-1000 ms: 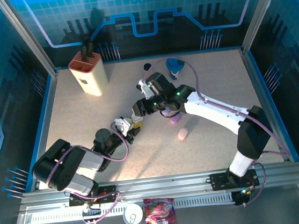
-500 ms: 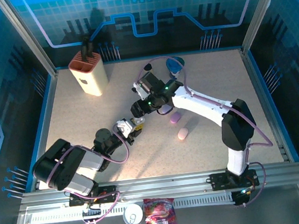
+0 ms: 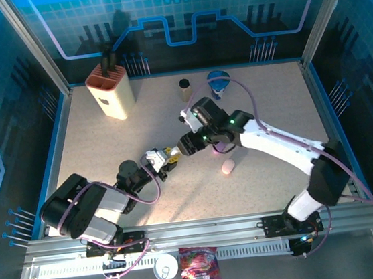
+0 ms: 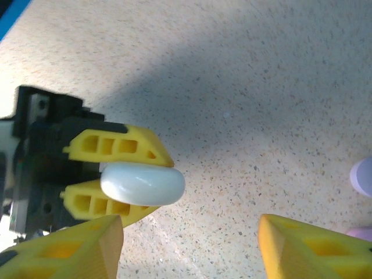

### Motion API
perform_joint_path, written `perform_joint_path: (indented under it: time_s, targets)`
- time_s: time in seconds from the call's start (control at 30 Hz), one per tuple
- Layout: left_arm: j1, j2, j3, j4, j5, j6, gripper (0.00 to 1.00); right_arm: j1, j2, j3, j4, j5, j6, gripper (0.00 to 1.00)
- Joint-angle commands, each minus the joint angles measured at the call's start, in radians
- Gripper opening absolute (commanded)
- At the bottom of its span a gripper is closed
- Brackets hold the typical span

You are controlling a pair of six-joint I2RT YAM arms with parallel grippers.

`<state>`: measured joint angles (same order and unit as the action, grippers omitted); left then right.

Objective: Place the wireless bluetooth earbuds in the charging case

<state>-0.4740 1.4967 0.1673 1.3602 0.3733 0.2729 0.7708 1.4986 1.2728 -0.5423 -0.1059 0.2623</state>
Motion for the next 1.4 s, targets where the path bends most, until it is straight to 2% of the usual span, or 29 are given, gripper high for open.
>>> perform_joint_path:
  time_s: [0.0, 0.1, 0.17, 0.23, 0.33, 0.57, 0.73, 0.93, 1.0, 1.07, 1.1, 1.2, 1.23, 1.37]
  targets:
    - [0.007, -0.036, -0.001, 0.040, 0.207, 0.035, 0.02, -0.003, -0.135, -0.101, 0.133, -0.114, -0.214, 0.68]
    - [0.005, -0.028, 0.019, 0.041, 0.348, -0.001, 0.00, 0.007, -0.253, -0.219, 0.189, -0.225, -0.488, 0.69]
    - [0.005, -0.011, 0.039, 0.040, 0.426, -0.029, 0.00, 0.012, -0.310, -0.254, 0.184, -0.245, -0.621, 0.69]
    - [-0.002, -0.002, 0.056, 0.041, 0.459, -0.030, 0.00, 0.018, -0.351, -0.266, 0.153, -0.248, -0.743, 0.68]
    - [-0.009, -0.008, 0.069, 0.040, 0.481, -0.032, 0.00, 0.030, -0.358, -0.255, 0.092, -0.229, -0.845, 0.67]
    - [-0.023, -0.006, 0.091, 0.040, 0.495, -0.036, 0.00, 0.060, -0.256, -0.224, 0.073, -0.203, -0.897, 0.61]
    - [-0.026, 0.000, 0.094, 0.040, 0.497, -0.040, 0.00, 0.068, -0.195, -0.232, 0.141, -0.230, -0.861, 0.44]
    - [-0.026, 0.001, 0.088, 0.041, 0.494, -0.038, 0.00, 0.067, -0.200, -0.267, 0.173, -0.208, -0.844, 0.22]
    - [-0.026, 0.004, 0.089, 0.041, 0.493, -0.036, 0.01, 0.066, -0.207, -0.270, 0.169, -0.206, -0.842, 0.20]
    - [-0.026, 0.008, 0.089, 0.041, 0.489, -0.034, 0.09, 0.065, -0.216, -0.278, 0.175, -0.199, -0.833, 0.18]
    - [-0.026, 0.008, 0.087, 0.042, 0.482, -0.030, 0.17, 0.062, -0.221, -0.285, 0.183, -0.195, -0.825, 0.18]
    - [-0.026, 0.012, 0.075, 0.042, 0.430, 0.004, 0.49, 0.040, -0.239, -0.316, 0.231, -0.180, -0.766, 0.18]
    - [-0.022, 0.019, 0.069, 0.042, 0.410, 0.018, 0.55, 0.026, -0.244, -0.325, 0.248, -0.173, -0.736, 0.17]
    - [-0.010, 0.041, 0.042, 0.042, 0.340, 0.038, 0.66, -0.048, -0.254, -0.372, 0.319, -0.106, -0.555, 0.14]
